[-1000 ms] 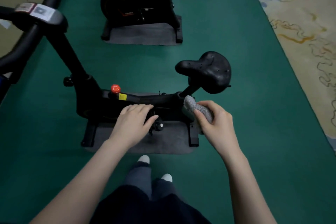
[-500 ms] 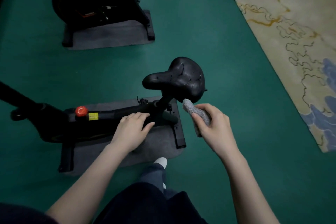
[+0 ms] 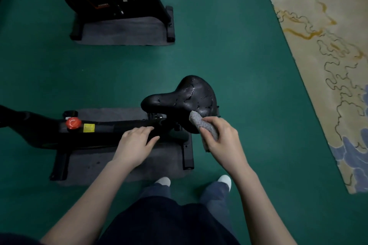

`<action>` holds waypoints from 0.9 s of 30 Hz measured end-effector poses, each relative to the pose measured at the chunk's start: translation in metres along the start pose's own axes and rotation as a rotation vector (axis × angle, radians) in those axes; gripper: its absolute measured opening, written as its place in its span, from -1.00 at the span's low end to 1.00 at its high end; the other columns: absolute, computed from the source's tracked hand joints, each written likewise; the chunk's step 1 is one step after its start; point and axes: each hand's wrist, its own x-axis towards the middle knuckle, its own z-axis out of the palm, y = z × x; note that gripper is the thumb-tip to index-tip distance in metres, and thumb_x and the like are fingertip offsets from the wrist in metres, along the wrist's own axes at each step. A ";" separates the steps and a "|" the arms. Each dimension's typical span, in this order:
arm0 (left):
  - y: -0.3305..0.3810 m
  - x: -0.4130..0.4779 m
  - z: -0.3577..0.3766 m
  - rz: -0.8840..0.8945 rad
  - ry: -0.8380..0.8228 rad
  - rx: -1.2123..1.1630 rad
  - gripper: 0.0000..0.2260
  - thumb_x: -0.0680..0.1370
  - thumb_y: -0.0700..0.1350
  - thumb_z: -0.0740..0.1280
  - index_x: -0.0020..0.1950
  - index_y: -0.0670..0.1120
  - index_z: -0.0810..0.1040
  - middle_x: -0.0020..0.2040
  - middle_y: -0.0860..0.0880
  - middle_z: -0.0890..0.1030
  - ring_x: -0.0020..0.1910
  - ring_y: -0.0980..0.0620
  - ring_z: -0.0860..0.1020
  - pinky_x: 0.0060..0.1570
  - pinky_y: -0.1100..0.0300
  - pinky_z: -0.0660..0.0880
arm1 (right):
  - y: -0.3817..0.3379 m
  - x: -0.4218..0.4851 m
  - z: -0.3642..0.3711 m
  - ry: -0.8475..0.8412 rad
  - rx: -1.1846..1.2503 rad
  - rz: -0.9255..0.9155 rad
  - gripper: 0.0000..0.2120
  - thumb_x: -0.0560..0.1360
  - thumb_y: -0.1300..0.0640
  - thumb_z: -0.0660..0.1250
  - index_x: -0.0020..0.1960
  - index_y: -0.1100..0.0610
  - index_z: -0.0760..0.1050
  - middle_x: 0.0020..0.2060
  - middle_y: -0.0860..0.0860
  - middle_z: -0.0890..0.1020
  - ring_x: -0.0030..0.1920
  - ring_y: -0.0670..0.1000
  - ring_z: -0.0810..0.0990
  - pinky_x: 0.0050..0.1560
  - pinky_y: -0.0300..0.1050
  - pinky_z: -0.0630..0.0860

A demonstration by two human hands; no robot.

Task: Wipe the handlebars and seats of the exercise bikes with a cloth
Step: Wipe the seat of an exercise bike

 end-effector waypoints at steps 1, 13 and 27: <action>0.006 0.001 0.002 -0.028 0.012 -0.006 -0.55 0.62 0.16 0.08 0.44 -0.03 0.34 0.35 0.04 0.47 0.33 0.01 0.40 0.31 0.09 0.28 | 0.006 0.005 -0.005 -0.010 0.001 -0.021 -0.78 0.53 0.10 0.35 0.17 0.09 0.55 0.05 -0.05 0.62 0.07 -0.03 0.55 0.05 -0.20 0.41; 0.141 0.001 0.036 -0.464 0.198 -0.210 -0.58 0.63 0.09 0.12 0.42 -0.08 0.35 0.32 -0.08 0.49 0.28 -0.09 0.44 0.23 0.01 0.34 | 0.110 0.047 -0.114 -0.166 0.044 -0.358 -0.79 0.52 0.16 0.35 0.15 0.12 0.55 0.01 -0.06 0.61 0.04 -0.06 0.54 0.07 -0.29 0.39; 0.202 0.020 0.058 -0.752 0.391 -0.500 -0.57 0.62 0.11 0.13 0.44 -0.04 0.33 0.39 -0.05 0.41 0.32 -0.10 0.40 0.26 -0.02 0.37 | 0.144 0.119 -0.143 -0.349 0.022 -0.500 -0.79 0.54 0.16 0.34 0.17 0.12 0.55 0.04 -0.05 0.60 0.09 -0.02 0.54 0.18 -0.12 0.42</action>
